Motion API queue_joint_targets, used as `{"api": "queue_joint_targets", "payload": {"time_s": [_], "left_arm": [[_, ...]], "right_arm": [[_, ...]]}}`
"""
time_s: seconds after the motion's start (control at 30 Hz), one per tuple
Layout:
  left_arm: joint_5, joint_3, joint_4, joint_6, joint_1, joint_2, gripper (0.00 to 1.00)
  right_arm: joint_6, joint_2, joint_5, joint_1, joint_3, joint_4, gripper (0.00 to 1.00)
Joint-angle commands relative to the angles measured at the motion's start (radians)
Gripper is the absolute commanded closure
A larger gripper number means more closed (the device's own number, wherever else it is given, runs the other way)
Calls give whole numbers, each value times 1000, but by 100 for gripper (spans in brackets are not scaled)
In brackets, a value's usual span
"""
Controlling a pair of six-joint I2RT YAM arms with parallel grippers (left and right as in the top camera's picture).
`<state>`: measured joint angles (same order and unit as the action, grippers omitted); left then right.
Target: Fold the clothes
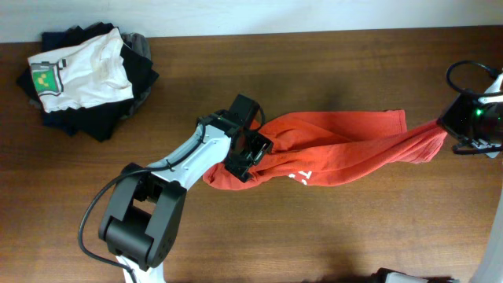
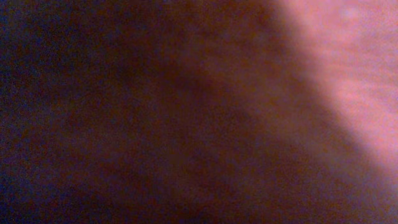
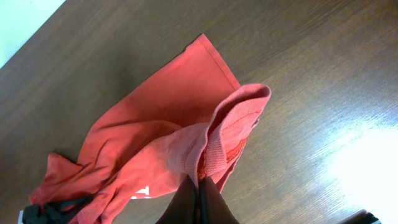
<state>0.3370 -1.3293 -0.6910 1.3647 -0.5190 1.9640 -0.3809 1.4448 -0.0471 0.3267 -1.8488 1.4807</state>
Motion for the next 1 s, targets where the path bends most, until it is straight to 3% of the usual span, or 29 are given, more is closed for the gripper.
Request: {"api": "queue_joint_targets", "payload": {"time_s": [0.0,0.17,0.7,0.87,0.97], "left_arm": [[26,3,2,-32,-4,9,35],[26,3,2,-34,-3,9,42],[133,-5,-8,-72,-3,8,41],[152,-11,-8,-72,8,8,69],[145,-11,-8,-72,18,8,71]], "right_arm": [[6,2,-3,0,5,-4,96],[6,2,-3,0,5,-4,96],[6,19,-6,0,5,-4,96],[6,19,-6,0,5,-4,96],[7,19,-6,0,5,-3,96]]}}
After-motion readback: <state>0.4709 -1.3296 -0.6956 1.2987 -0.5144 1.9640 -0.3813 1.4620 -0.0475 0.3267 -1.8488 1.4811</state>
